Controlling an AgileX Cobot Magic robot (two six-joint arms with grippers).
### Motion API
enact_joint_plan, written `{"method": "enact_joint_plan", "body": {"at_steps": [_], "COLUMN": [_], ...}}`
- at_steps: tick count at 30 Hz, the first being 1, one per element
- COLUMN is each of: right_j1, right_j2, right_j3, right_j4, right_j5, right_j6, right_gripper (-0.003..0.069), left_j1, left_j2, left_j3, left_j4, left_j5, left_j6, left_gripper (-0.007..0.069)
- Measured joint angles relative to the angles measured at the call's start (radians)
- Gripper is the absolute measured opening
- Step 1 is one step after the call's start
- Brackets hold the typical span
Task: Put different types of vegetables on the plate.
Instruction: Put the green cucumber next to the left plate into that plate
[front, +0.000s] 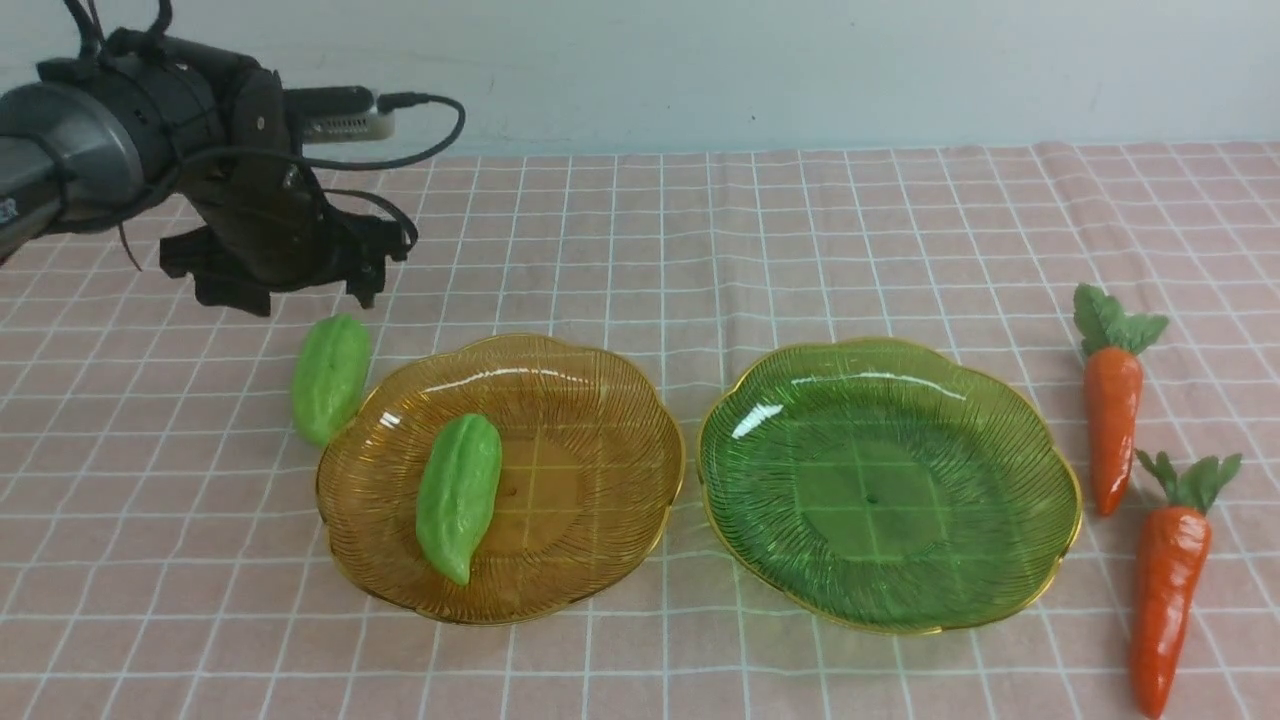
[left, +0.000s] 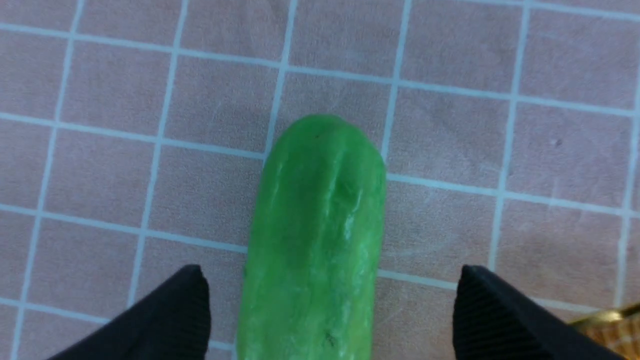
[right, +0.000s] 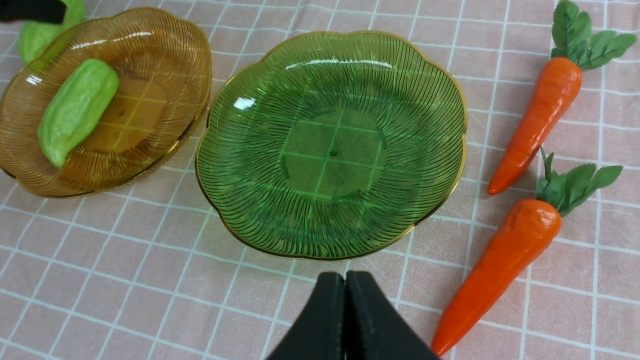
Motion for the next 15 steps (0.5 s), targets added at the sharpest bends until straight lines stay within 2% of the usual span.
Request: {"method": "enact_joint_plan", "body": {"at_steps": [10, 12, 15], "right_j1": [0.0, 0.0, 0.0], "right_j2": [0.0, 0.0, 0.0], "right_j3": [0.0, 0.0, 0.0], "right_j4": [0.0, 0.0, 0.0], "right_j5": [0.0, 0.0, -0.008], "right_j6": [0.0, 0.0, 0.0], "right_gripper": [-0.0015, -0.0015, -0.0015], "left_j1": [0.0, 0.0, 0.0], "left_j2": [0.102, 0.117, 0.124], "left_j3": [-0.01, -0.01, -0.01], "left_j4": [0.076, 0.074, 0.065], "left_j5": [-0.003, -0.003, -0.003], "left_j6": [-0.02, -0.022, -0.026], "left_gripper": [0.0586, 0.0555, 0.0463]}}
